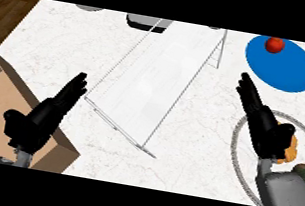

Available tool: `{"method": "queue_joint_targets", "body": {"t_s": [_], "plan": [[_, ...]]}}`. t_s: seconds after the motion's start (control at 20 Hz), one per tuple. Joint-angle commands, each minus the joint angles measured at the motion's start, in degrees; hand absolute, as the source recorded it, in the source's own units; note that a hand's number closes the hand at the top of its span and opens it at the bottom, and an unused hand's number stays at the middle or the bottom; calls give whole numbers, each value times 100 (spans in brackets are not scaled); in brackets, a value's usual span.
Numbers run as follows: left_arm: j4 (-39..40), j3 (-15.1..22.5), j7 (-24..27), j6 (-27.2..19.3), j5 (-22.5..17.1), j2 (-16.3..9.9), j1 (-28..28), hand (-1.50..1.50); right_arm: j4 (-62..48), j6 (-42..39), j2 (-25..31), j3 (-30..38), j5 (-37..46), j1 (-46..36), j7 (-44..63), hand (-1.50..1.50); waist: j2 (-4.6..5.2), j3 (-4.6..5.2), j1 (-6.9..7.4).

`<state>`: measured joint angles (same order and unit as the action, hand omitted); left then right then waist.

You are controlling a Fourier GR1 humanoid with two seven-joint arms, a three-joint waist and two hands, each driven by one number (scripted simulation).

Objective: Pick the croissant from the placemat and place it in the tiered shelf

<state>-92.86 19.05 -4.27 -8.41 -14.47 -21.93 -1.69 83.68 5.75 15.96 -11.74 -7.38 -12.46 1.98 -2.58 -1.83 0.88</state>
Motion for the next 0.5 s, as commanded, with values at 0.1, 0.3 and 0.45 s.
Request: {"method": "queue_joint_targets", "body": {"t_s": [0.1,0.3,0.45], "plan": [[-411,-630,-19,-671,242,-129,11,0,-247,-74,413,1002,-416,-363,-165,150,260,174,-11],[-465,-1040,67,-1047,177,-5,131,0,-881,1302,1328,2090,357,-108,119,150,311,206,-229],[-535,-1031,-17,-1245,267,115,152,0,-1017,598,564,2861,-1318,-202,-550,-150,273,164,-122]]}}
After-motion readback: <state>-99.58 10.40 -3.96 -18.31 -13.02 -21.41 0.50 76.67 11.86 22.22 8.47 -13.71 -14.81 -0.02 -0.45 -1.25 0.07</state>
